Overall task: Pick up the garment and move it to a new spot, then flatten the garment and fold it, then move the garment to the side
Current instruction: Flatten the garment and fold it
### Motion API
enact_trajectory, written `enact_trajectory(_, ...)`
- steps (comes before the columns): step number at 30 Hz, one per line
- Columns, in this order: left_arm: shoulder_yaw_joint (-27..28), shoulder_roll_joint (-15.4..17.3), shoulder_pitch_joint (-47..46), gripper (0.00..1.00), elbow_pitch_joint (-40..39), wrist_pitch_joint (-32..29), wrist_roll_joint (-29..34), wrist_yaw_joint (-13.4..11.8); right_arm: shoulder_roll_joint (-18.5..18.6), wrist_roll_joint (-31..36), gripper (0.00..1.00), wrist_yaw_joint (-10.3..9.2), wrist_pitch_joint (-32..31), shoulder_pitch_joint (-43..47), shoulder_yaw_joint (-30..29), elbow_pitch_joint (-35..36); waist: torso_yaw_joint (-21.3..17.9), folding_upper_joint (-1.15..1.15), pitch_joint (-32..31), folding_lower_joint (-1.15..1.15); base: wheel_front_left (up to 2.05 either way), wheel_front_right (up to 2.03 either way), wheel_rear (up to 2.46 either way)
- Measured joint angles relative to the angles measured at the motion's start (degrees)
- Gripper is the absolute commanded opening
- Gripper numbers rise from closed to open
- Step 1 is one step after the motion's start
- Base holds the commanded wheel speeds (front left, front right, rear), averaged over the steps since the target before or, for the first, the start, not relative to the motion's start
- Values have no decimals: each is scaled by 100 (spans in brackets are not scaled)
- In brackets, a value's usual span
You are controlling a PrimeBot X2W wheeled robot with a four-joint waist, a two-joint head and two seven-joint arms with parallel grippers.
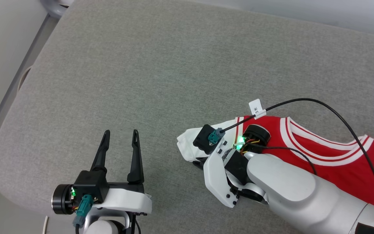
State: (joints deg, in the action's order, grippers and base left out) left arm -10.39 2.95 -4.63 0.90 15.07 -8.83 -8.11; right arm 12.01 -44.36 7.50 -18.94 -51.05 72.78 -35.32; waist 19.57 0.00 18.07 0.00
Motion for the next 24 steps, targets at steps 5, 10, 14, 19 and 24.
enact_trajectory(5,101,-3,-18,100,56,0,43,41,-32,252,100,4,556,-8,53,86,-148,0,-94,0,0,0,0)
enact_trajectory(10,253,-4,38,100,66,0,192,94,78,267,100,3,1631,-51,-31,245,-316,0,-351,0,0,0,0)
enact_trajectory(14,474,-4,220,100,73,0,309,193,299,263,100,3,2283,94,-412,492,-520,0,-600,-1,0,0,0)
enact_trajectory(19,689,-2,385,100,63,0,415,339,653,936,100,3,3126,437,-1506,538,-835,0,-890,-1,0,0,0)
enact_trajectory(24,836,3,496,100,37,0,521,409,715,1722,100,3,3360,1268,-3086,778,-1131,0,-1130,-1,0,0,0)
